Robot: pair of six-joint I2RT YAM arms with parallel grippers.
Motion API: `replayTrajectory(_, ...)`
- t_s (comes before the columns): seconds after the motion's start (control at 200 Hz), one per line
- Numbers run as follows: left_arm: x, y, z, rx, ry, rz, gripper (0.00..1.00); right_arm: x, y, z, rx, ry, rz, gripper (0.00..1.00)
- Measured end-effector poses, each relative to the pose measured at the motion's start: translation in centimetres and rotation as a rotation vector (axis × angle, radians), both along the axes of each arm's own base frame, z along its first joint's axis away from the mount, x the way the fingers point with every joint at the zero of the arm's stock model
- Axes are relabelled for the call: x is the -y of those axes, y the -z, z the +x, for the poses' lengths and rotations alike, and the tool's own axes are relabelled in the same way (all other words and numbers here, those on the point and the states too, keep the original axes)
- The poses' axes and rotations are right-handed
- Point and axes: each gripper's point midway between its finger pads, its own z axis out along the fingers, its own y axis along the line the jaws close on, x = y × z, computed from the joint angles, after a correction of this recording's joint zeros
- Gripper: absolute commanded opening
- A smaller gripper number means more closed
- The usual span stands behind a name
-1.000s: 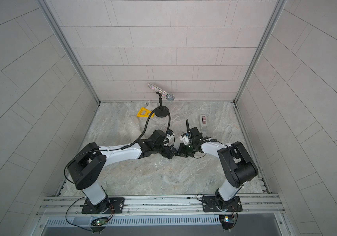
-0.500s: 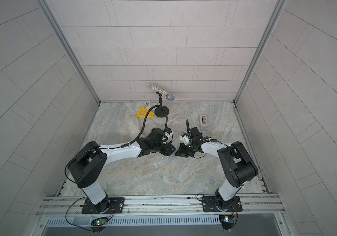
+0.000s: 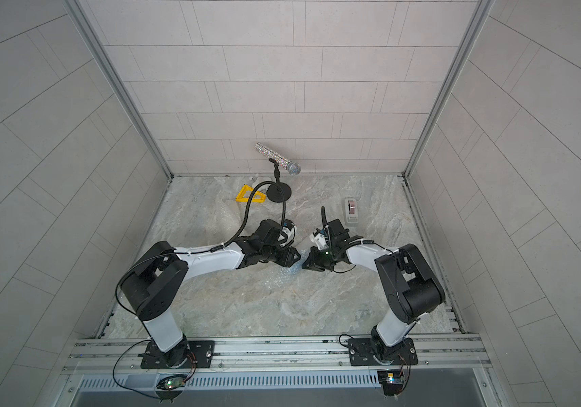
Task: Wrap vases in bubble wrap
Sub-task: Stick the tape on the bubble wrap.
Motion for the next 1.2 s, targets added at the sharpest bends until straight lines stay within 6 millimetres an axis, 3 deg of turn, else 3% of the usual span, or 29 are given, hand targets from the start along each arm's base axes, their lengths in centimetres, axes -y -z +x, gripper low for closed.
replayTrajectory(0.21, 0.4, -0.3, -0.3, -0.024, 0.008, -0.030, 0.66, 0.0, 0.0, 0.0, 0.000, 0.000, 0.000, 0.00)
replayTrajectory(0.395, 0.6, -0.7, -0.4, -0.038, 0.002, -0.053, 0.67, 0.0, 0.0, 0.0, 0.000, 0.000, 0.000, 0.00)
replayTrajectory(0.821, 0.7, -0.8, 0.1, -0.071, -0.059, -0.080, 0.46, 0.1, 0.1, -0.1, -0.007, 0.000, -0.004, 0.00)
replayTrajectory(1.201, 0.2, 0.8, 0.7, -0.086, -0.097, -0.033, 0.39, 0.1, 0.1, -0.2, -0.004, -0.006, -0.007, 0.02)
